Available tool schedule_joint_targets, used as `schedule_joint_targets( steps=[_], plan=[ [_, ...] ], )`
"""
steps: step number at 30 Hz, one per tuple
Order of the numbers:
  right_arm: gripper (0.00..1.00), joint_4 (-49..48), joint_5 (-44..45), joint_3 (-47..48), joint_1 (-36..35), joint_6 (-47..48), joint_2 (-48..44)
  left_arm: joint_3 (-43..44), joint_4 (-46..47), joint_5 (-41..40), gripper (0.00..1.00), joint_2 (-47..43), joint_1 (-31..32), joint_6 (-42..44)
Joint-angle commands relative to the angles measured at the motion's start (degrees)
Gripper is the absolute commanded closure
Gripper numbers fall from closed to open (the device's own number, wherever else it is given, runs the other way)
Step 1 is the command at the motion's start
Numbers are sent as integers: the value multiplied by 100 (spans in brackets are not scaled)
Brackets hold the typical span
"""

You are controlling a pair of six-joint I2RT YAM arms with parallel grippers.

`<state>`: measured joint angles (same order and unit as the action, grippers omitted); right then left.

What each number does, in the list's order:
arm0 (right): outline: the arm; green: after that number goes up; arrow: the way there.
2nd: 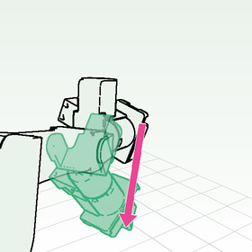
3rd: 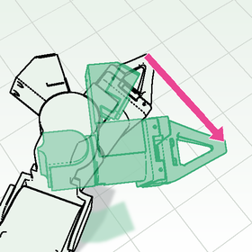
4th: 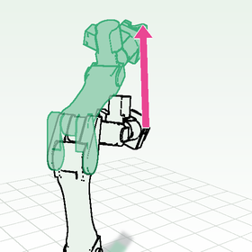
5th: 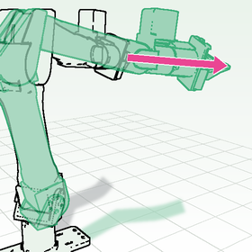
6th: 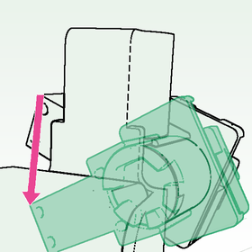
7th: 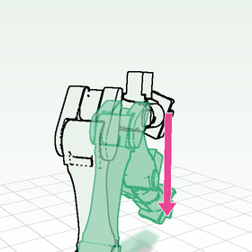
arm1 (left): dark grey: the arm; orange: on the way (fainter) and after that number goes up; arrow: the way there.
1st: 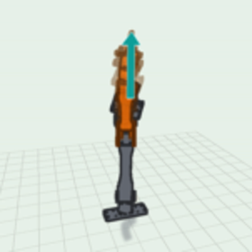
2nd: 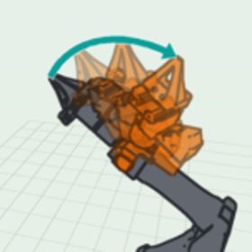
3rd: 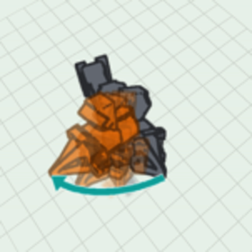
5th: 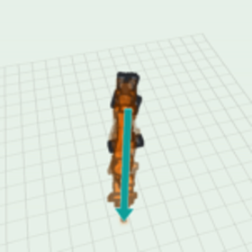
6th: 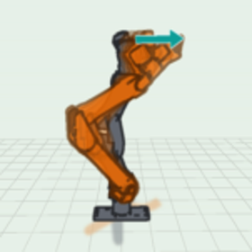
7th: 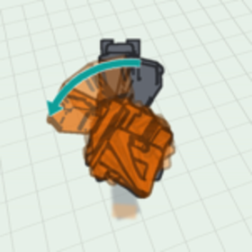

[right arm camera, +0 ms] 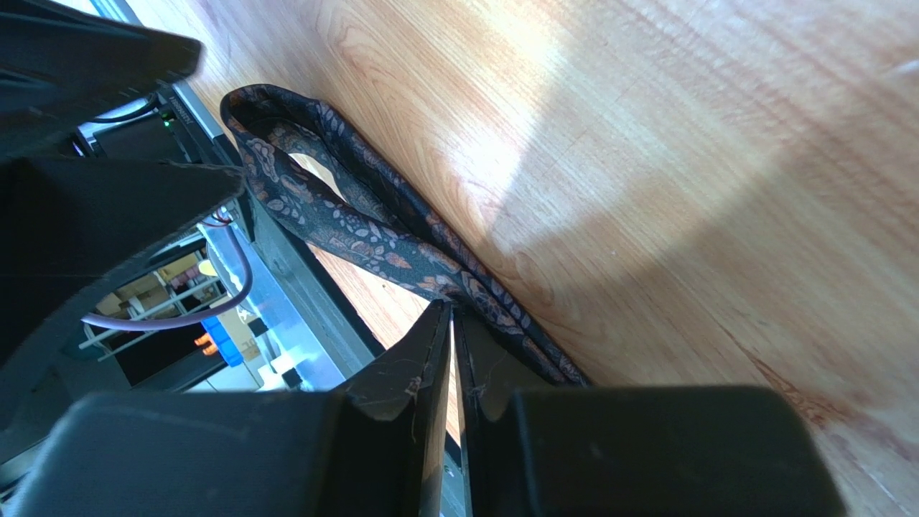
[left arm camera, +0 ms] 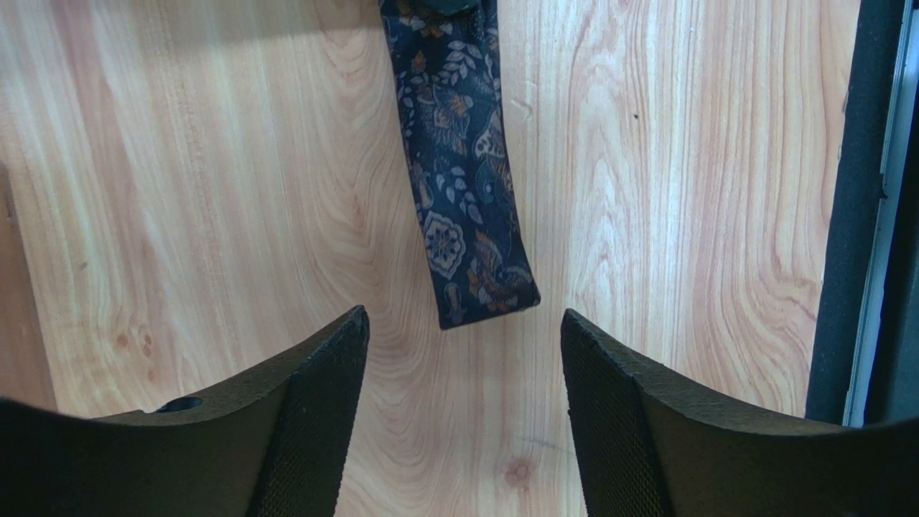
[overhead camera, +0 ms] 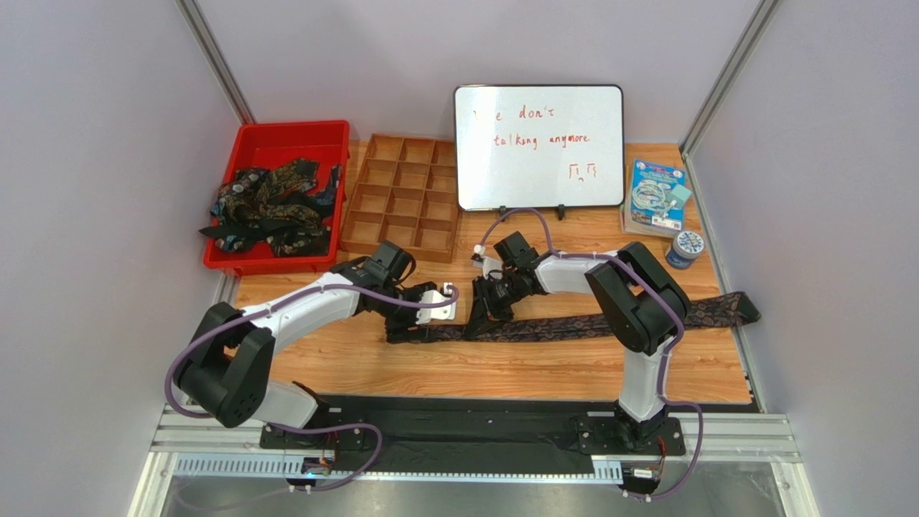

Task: Roll the ties
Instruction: Roll the tie at the center of the board.

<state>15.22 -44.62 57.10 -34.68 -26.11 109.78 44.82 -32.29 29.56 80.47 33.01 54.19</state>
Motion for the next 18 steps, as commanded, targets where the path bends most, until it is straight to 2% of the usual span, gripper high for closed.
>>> schedule_joint_targets(
  steps=[1, 9, 13, 18],
  plan=[
    [87, 60, 50, 29, 57, 132, -62, -52, 346, -125, 31, 127, 196, -269],
    [86, 112, -3, 82, 93, 89, -299, -96, 496, -503, 37, 452, 434, -436],
    [86, 174, -90, 82, 84, -17, -527, 45, 513, -688, 44, 628, 451, -611],
    [84, 201, -82, 38, 101, -79, -730, -104, 610, -689, 50, 471, 451, -621]
  ],
)
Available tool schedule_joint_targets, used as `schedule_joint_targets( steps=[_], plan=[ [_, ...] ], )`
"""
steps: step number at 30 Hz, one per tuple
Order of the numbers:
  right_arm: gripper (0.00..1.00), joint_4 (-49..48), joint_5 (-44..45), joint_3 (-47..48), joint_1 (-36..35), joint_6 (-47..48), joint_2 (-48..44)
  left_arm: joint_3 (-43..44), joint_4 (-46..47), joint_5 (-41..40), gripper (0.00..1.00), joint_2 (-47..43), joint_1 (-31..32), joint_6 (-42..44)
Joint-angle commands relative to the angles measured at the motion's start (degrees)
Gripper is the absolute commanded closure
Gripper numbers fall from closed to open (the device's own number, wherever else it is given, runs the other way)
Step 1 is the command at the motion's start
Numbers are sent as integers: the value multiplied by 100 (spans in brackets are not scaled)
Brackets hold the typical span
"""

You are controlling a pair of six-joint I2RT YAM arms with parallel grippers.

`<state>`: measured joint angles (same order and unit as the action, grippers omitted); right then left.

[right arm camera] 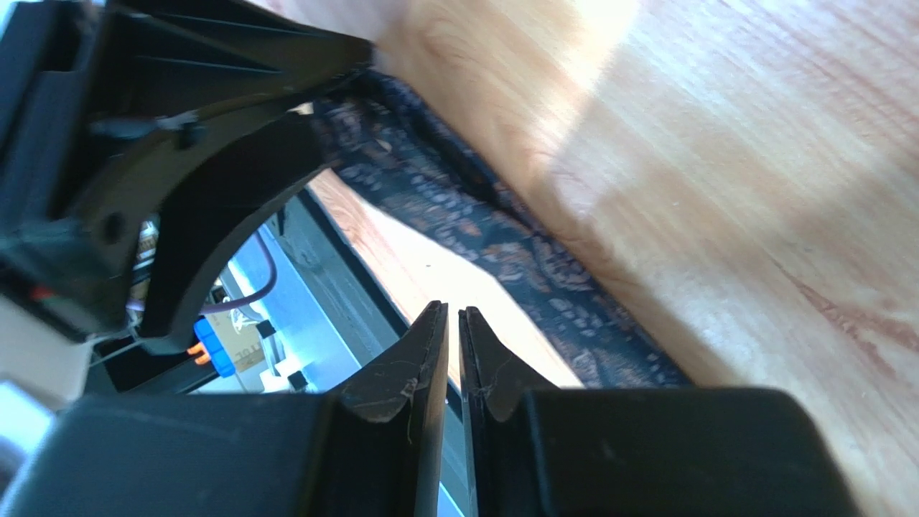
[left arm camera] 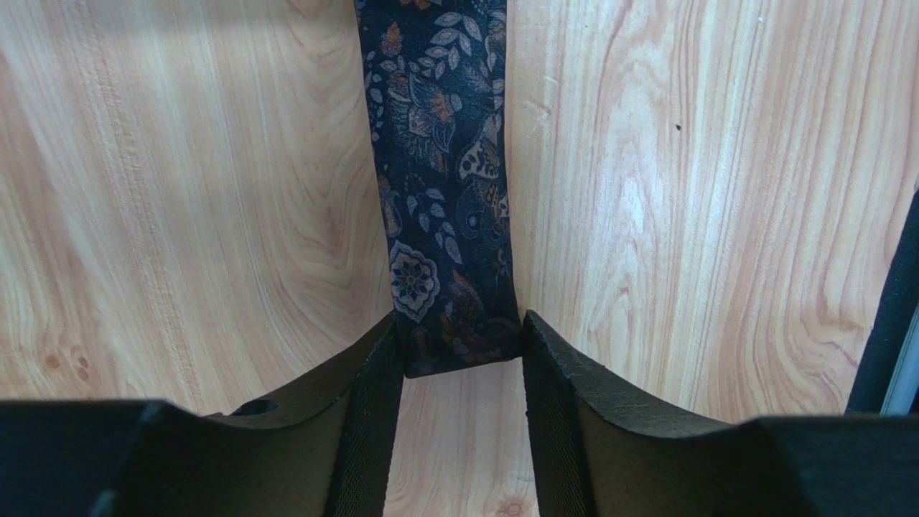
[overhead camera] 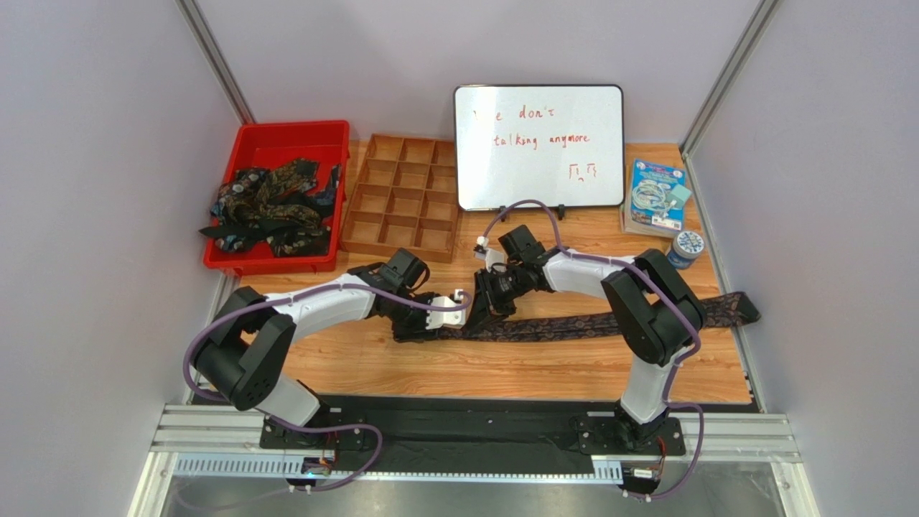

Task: Roll the ties
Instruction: Roll the tie at the center of the board.

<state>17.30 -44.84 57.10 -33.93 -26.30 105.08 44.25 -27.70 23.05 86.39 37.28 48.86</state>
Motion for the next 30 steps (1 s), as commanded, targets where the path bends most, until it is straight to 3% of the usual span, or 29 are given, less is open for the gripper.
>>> schedule_joint_targets(
  steps=[1, 6, 11, 18, 30],
  plan=[
    [84, -33, -34, 55, 27, -50, -173, -65, 160, -37, 51, -148, 25, -79],
    [84, -60, 10, 117, 10, -59, 443, -109, 186, 50, 53, -350, 25, -131],
    [84, -113, -16, 249, -8, -190, 759, -83, 134, 68, 63, -579, 25, -184],
    [84, -306, -122, 372, -140, -437, 865, 241, -16, 823, 67, -1080, 25, -342],
    [82, -482, -411, 460, -114, -788, 576, 1252, -77, 982, 69, 17, 315, -518]
  ],
)
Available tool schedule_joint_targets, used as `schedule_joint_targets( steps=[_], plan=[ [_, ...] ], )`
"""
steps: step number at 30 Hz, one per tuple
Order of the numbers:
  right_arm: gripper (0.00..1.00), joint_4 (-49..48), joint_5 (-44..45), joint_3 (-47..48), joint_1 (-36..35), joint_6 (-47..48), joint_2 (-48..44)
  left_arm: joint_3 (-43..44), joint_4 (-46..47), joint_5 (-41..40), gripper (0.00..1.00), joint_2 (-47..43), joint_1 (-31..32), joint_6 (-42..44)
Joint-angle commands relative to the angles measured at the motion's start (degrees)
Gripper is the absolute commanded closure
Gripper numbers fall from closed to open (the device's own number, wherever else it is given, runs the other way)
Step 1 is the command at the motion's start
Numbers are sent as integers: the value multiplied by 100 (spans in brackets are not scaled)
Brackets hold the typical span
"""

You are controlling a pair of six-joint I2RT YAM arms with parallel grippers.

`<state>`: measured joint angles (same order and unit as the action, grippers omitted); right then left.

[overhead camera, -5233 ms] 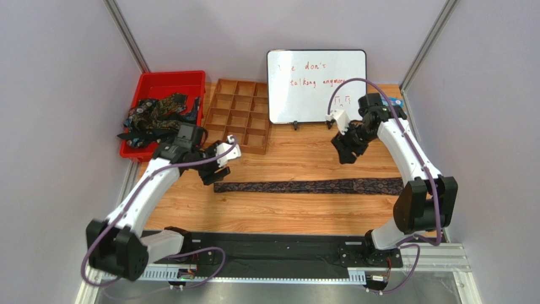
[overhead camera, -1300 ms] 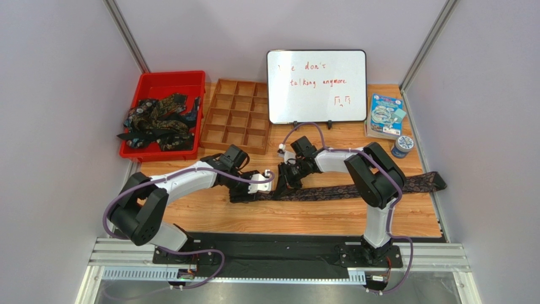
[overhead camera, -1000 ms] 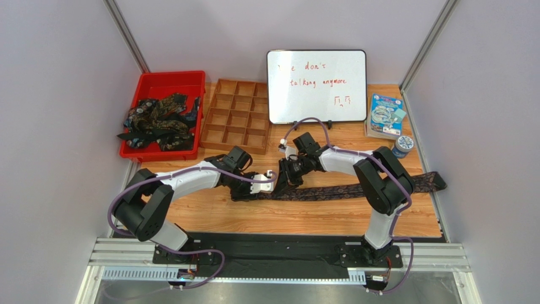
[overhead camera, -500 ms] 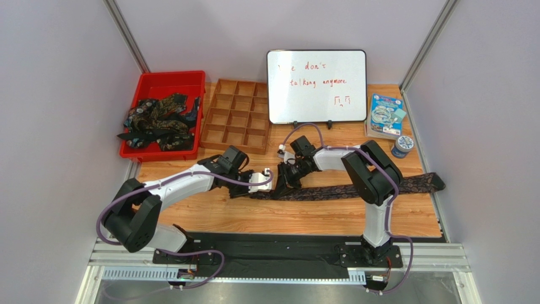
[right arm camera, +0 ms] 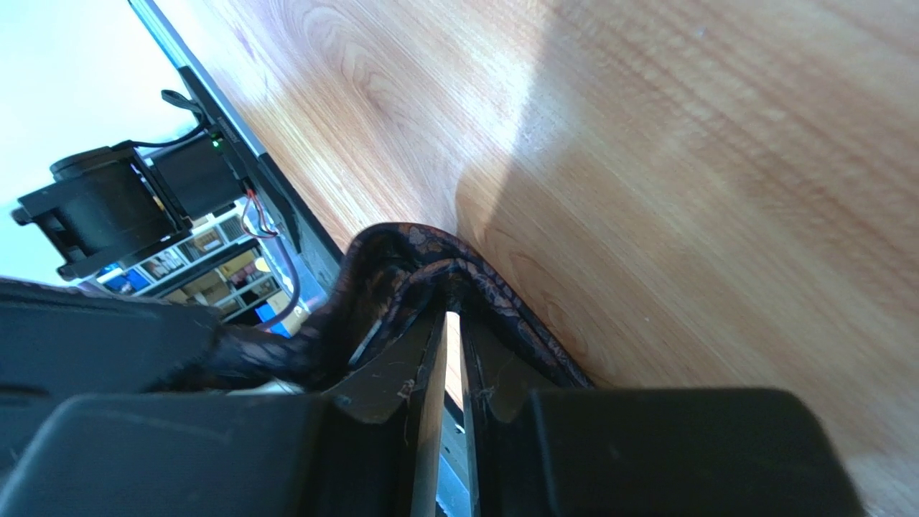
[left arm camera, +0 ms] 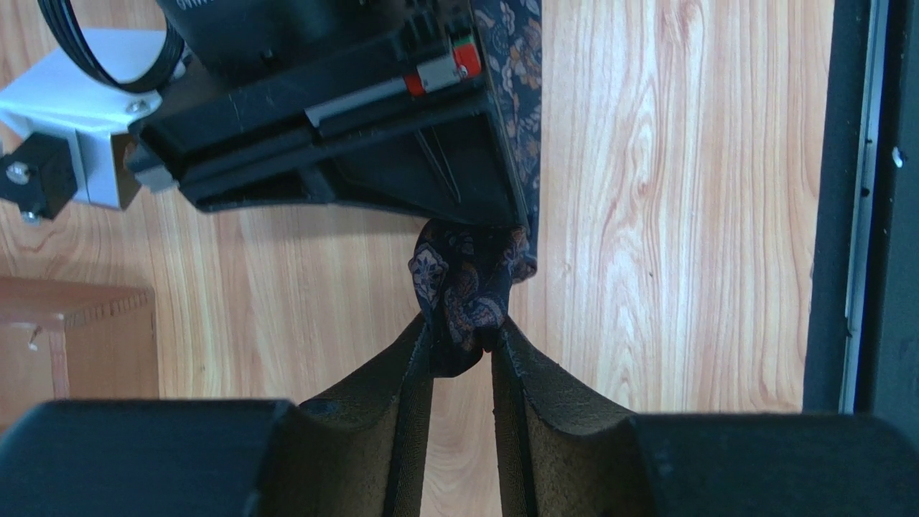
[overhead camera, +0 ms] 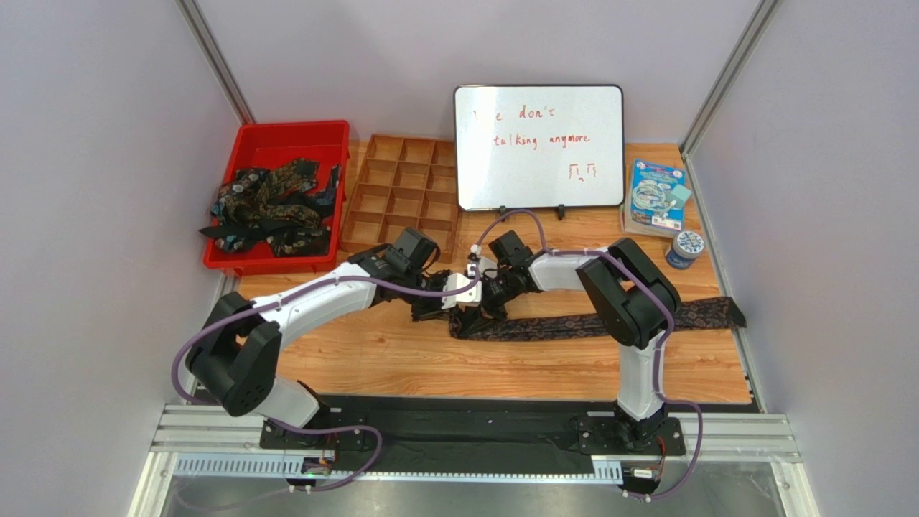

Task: Roll the ties
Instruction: Roll the tie at the center of the board.

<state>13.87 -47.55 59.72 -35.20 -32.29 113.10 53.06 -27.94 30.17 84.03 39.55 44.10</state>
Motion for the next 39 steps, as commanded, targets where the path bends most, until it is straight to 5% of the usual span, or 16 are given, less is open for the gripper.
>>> schedule_joint_targets(
  steps=[1, 13, 25, 35, 39],
  plan=[
    [82, -43, -175, 180, 83, -163, -296, 407, -88, 270, 69, 289, 88, -24],
    [73, 1653, -334, -31, 769, 1067, -1343, 301, -247, 147, 67, 166, 193, 161],
    [69, 696, -492, -295, 664, 426, -816, 266, -396, -125, 63, 131, 378, 345],
    [58, 1891, -747, -382, 1437, 1462, -1474, 644, -343, -389, 61, 843, 668, 170],
    [49, 1445, -844, -541, 1332, 1077, -1642, 855, -369, -530, 60, 1045, 712, 82]
  ],
)
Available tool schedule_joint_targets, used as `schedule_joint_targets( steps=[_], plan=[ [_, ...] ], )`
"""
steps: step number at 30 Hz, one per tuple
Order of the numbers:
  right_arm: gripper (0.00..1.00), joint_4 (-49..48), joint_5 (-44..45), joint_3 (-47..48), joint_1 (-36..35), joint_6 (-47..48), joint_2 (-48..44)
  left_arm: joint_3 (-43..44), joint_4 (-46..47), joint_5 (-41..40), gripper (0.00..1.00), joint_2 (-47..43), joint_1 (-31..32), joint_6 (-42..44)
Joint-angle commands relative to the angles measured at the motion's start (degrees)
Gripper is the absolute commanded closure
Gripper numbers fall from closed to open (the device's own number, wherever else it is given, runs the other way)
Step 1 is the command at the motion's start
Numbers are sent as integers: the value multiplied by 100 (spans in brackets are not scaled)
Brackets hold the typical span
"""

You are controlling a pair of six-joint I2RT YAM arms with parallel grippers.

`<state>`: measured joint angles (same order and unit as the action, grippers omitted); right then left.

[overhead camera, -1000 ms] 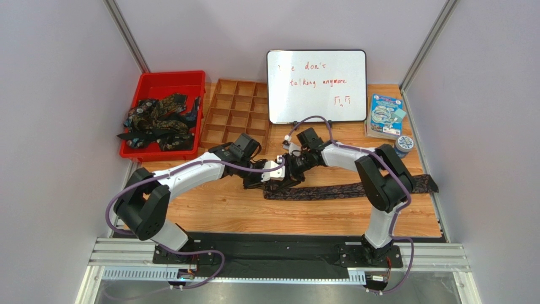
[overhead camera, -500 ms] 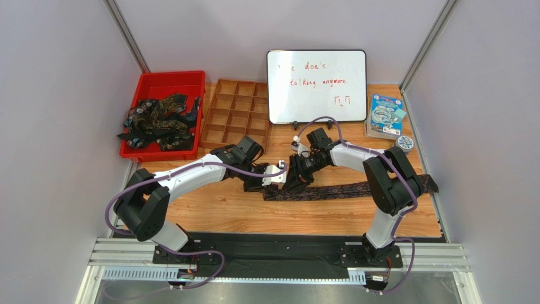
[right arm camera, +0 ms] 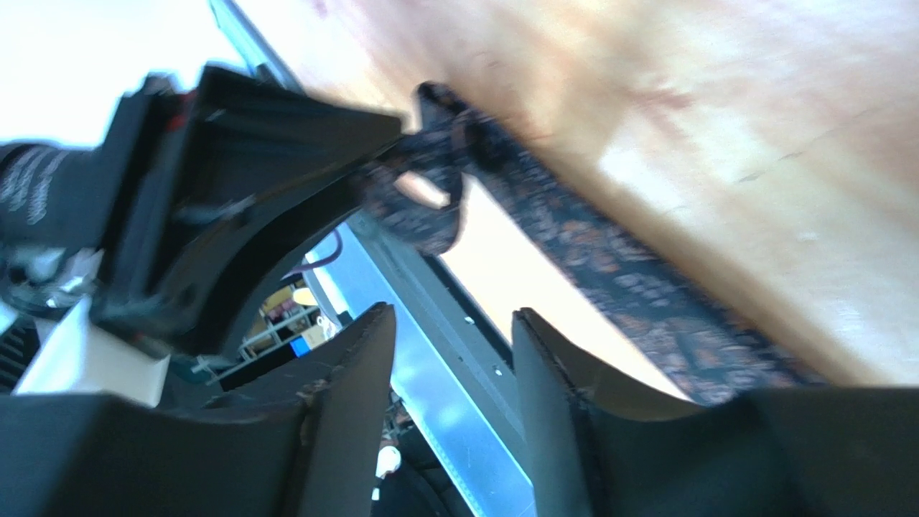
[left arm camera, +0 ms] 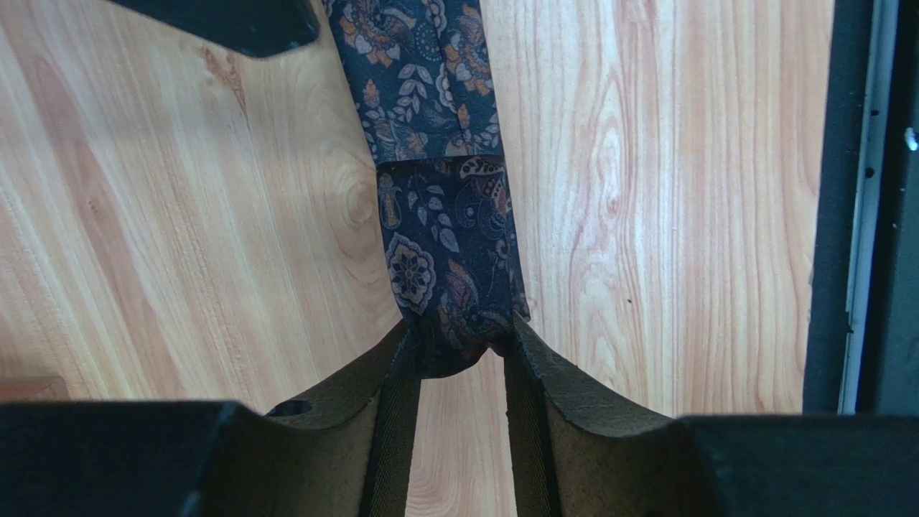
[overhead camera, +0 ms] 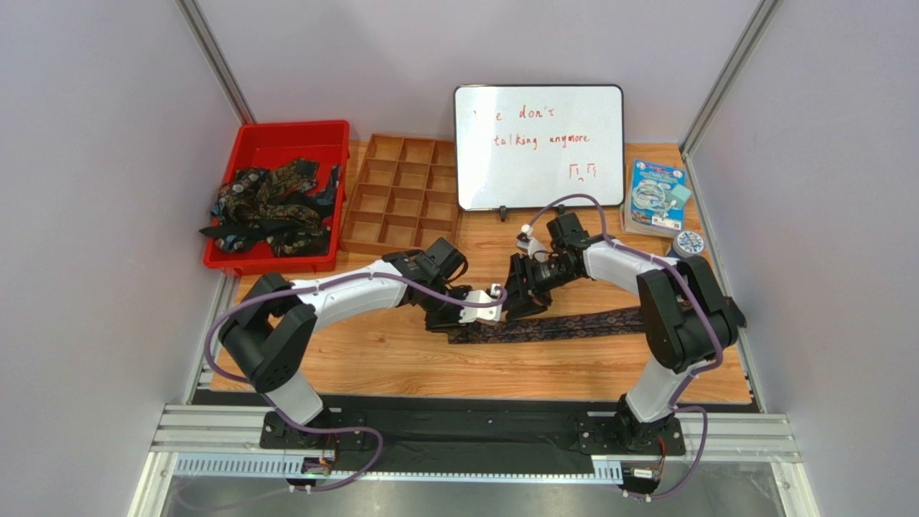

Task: Roll the ties
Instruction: Roll the tie at the center of the board.

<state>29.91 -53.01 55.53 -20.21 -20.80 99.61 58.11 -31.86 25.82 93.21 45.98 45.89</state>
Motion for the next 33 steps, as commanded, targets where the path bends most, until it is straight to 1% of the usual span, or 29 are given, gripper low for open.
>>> schedule_joint_targets(
  steps=[1, 4, 6, 15, 17, 18, 20, 21, 23, 24, 27, 30, 33],
  plan=[
    [48, -213, -289, -130, -211, -126, -232, 385, 4, -104, 60, 214, 78, -106],
    [49, -371, -280, -121, -405, -205, -5, 535, -92, -113, 59, 355, 78, -115],
    [50, -660, -254, -121, -475, -363, 119, 587, -119, -139, 59, 400, 96, -115],
    [54, -1189, -95, 99, -598, -688, 761, 614, -119, -209, 58, 470, 175, -106],
    [59, -1242, -113, 125, -633, -741, 823, 623, -137, -244, 56, 496, 210, -98],
    [66, -1268, -78, 125, -651, -750, 866, 632, -137, -245, 54, 496, 210, -115],
    [73, -1286, -78, 73, -651, -759, 893, 623, -145, -245, 51, 488, 210, -168],
    [80, -1269, -69, 55, -642, -742, 902, 606, -172, -288, 47, 427, 210, -229],
    [86, -1190, -69, 28, -634, -654, 911, 527, -216, -306, 43, 304, 201, -212],
    [91, -1189, -43, -7, -634, -645, 919, 370, -190, -315, 40, 234, 193, -195],
    [100, -1154, 54, -16, -634, -601, 955, 71, -58, -297, 37, -196, 157, -229],
    [100, -1093, 150, 46, -634, -548, 1016, -97, 4, -341, 34, -356, 157, -300],
    [100, -1005, 142, 81, -634, -496, 1060, -142, 74, -464, 33, -260, 157, -309]
  ],
)
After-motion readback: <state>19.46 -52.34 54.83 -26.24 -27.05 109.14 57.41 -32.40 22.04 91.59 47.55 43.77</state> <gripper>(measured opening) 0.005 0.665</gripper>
